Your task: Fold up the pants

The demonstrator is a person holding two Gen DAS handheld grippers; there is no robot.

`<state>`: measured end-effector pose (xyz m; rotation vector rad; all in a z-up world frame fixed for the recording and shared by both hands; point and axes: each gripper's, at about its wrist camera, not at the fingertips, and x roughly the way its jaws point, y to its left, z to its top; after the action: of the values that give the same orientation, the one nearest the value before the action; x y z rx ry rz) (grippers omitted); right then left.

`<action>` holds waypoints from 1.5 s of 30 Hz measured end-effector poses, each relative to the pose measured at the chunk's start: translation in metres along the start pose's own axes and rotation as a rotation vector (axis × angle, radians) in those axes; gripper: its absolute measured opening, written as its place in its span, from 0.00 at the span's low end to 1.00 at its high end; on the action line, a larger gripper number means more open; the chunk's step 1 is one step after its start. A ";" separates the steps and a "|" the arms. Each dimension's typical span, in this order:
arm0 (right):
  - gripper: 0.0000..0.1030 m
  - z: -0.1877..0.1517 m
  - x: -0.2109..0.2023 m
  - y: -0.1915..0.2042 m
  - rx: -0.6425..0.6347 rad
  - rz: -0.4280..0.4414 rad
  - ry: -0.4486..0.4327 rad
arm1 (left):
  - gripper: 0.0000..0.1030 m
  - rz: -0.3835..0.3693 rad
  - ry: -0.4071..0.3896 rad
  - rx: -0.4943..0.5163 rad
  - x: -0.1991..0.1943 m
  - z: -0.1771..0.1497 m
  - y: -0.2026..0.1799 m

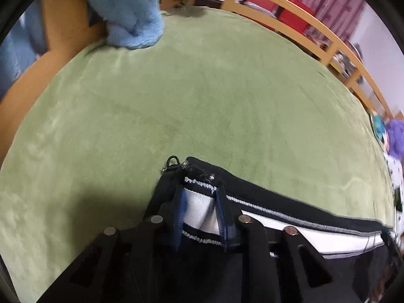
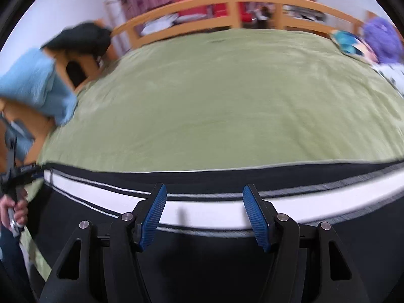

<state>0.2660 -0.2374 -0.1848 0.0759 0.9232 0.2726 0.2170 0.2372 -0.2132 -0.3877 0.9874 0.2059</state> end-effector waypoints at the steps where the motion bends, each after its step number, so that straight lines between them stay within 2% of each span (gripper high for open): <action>1: 0.60 0.003 0.010 0.010 -0.028 0.005 0.014 | 0.21 -0.020 -0.010 -0.013 -0.004 0.000 0.006; 3: 0.61 0.004 0.025 0.022 -0.070 0.027 0.043 | 0.21 -0.060 -0.012 -0.043 -0.010 -0.004 0.014; 7: 0.61 0.000 0.057 0.039 -0.173 0.012 0.124 | 0.21 -0.073 -0.005 -0.060 -0.009 -0.004 0.017; 10: 0.59 -0.006 0.064 0.049 -0.215 -0.010 0.125 | 0.22 -0.076 0.002 -0.065 -0.009 -0.001 0.017; 11: 0.54 -0.008 0.065 0.053 -0.224 -0.014 0.124 | 0.22 -0.075 0.005 -0.064 -0.008 0.000 0.017; 13: 0.25 -0.010 0.068 0.057 -0.247 -0.003 0.139 | 0.22 -0.073 0.006 -0.060 -0.008 0.001 0.016; 14: 0.01 -0.011 0.070 0.062 -0.257 -0.011 0.142 | 0.22 -0.073 0.007 -0.057 -0.008 0.002 0.017; 18: 0.00 -0.015 0.061 0.067 -0.319 -0.040 0.104 | 0.22 -0.082 0.008 -0.059 -0.012 0.002 0.019; 22: 0.00 -0.014 0.047 0.061 -0.285 0.054 0.095 | 0.22 -0.109 0.010 -0.073 -0.015 0.004 0.022; 23: 0.03 -0.013 0.047 0.060 -0.276 0.068 0.096 | 0.22 -0.114 0.012 -0.072 -0.015 0.005 0.023; 25: 0.33 -0.012 0.047 0.054 -0.254 0.112 0.099 | 0.23 -0.119 0.010 -0.068 -0.017 0.005 0.022; 26: 0.58 -0.011 0.047 0.053 -0.249 0.127 0.087 | 0.23 -0.121 0.008 -0.068 -0.018 0.005 0.022; 27: 0.67 -0.012 0.047 0.051 -0.245 0.149 0.073 | 0.23 -0.124 0.008 -0.069 -0.018 0.005 0.021; 29: 0.67 -0.012 0.054 0.054 -0.243 0.182 0.095 | 0.23 -0.126 0.007 -0.069 -0.019 0.005 0.021; 31: 0.65 -0.015 0.066 0.061 -0.262 0.159 0.122 | 0.23 -0.133 0.003 -0.068 -0.021 0.005 0.020; 32: 0.54 -0.016 0.069 0.065 -0.283 0.149 0.122 | 0.23 -0.141 0.000 -0.070 -0.022 0.005 0.020; 33: 0.35 -0.019 0.070 0.070 -0.309 0.148 0.123 | 0.23 -0.147 -0.002 -0.069 -0.024 0.003 0.019; 35: 0.18 -0.021 0.065 0.078 -0.353 0.153 0.108 | 0.23 -0.159 -0.011 -0.061 -0.028 0.002 0.019; 38: 0.12 -0.018 0.052 0.081 -0.370 0.135 0.089 | 0.23 -0.193 -0.042 -0.073 -0.040 -0.001 0.023; 42: 0.11 0.003 0.029 0.079 -0.328 0.144 -0.003 | 0.23 -0.216 -0.066 -0.108 -0.045 0.000 0.031; 45: 0.11 0.008 0.057 0.080 -0.317 0.121 0.048 | 0.24 -0.182 -0.005 -0.121 -0.024 0.002 0.031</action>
<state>0.2891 -0.1453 -0.2099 -0.1681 0.9147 0.5312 0.1953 0.2662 -0.1987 -0.5847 0.9314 0.1016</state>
